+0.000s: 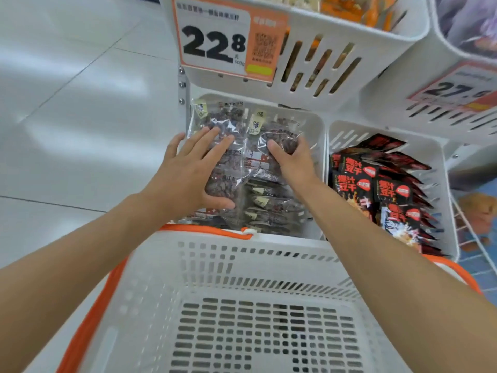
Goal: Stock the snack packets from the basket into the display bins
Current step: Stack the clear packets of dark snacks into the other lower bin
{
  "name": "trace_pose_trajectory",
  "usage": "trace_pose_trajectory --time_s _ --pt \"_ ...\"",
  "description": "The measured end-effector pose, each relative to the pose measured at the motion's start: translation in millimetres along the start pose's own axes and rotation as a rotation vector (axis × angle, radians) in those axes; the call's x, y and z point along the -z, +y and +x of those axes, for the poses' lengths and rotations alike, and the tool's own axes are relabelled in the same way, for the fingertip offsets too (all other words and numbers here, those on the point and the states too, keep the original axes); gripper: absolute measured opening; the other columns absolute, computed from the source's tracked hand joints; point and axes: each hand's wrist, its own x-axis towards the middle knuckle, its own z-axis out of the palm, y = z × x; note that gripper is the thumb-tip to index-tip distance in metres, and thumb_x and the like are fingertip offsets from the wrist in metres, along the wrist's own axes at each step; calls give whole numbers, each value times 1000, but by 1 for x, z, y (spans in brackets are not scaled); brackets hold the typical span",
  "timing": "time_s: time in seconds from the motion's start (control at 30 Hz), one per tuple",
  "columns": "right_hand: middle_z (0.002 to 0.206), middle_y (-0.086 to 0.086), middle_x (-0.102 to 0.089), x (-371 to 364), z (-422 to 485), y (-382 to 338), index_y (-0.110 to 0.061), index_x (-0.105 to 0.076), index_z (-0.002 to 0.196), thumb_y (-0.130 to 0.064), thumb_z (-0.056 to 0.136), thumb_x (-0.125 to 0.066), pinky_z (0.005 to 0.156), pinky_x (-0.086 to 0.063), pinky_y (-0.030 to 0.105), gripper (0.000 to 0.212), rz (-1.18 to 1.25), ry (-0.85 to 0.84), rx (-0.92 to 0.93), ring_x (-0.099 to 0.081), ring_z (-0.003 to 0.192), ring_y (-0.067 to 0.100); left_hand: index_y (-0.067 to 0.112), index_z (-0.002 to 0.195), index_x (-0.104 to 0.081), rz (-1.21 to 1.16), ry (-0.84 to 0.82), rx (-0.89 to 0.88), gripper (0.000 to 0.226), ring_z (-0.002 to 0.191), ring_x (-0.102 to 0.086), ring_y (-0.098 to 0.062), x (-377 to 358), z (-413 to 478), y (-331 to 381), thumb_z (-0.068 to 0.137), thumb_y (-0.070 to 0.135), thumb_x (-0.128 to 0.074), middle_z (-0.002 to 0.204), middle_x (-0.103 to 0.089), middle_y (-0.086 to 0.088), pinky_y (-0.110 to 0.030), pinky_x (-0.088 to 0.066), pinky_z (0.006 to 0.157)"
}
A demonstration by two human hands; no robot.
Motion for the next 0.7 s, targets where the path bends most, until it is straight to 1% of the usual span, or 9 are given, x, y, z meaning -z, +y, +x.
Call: trace_pose_trajectory --time_s 0.1,0.17,0.23,0.27,0.37,0.47,0.57,0.63,0.7 --pt "118 12 -58 1 -3 6 -31 -44 111 -59 77 -70 97 -50 52 51 -66 -51 6 -60 110 35 25 157 -9 -13 14 -7 119 152 -4 -20 0 0 1 64 87 -48 164 -11 -5 -48 -1 121" --pt "128 10 -57 4 -6 9 -22 -42 128 -69 73 -67 104 -46 47 77 -114 -39 13 -56 118 29 25 157 -9 -7 24 -9 118 152 -3 -20 0 -1 1 65 84 -54 164 -11 -5 -48 -1 121" --pt "134 6 -55 5 -9 12 -21 -38 138 -82 62 -62 108 -42 47 100 -168 -6 21 -52 124 25 26 157 -8 -2 23 -10 119 152 -3 -20 1 -2 1 64 87 -50 165 -9 -4 -47 -1 122" --pt "134 5 -55 4 -11 13 -21 -38 138 -84 61 -59 108 -41 48 102 -196 12 29 -51 125 25 26 157 -8 1 20 -10 120 152 -3 -20 2 -3 1 63 89 -46 165 -9 -4 -48 -2 122" --pt "126 8 -53 2 -13 10 -14 -45 132 -83 65 -57 103 -44 50 97 -269 113 89 -52 120 28 27 157 -9 5 22 -8 121 152 -5 -20 4 -4 1 61 96 -33 165 -9 -4 -48 -4 122" --pt "114 4 -53 -1 -14 8 -15 -50 122 -75 69 -64 91 -52 49 81 -256 241 119 -58 105 26 28 157 -12 -35 16 11 119 152 -5 -19 4 -7 1 61 93 -39 165 -10 -3 -46 -4 122" --pt "111 2 -63 -3 -9 10 -24 -56 119 -77 61 -63 87 -55 48 79 -191 254 61 -64 101 25 28 156 -14 -59 26 13 116 151 -5 -18 2 -8 2 61 89 -40 164 -12 -3 -45 -5 122" --pt "107 -1 -66 -2 -12 3 -30 -57 114 -58 72 -72 87 -55 46 53 -124 248 93 -65 99 21 28 156 -15 -66 25 17 116 151 -5 -18 1 -7 2 61 89 -40 164 -13 -3 -45 -5 122" --pt "102 -4 -64 1 -9 3 -26 -53 116 -36 86 -72 87 -54 34 36 -92 218 143 -64 93 8 27 156 -15 -79 26 20 116 151 -4 -18 0 -7 1 61 89 -39 164 -13 -3 -45 -5 122"
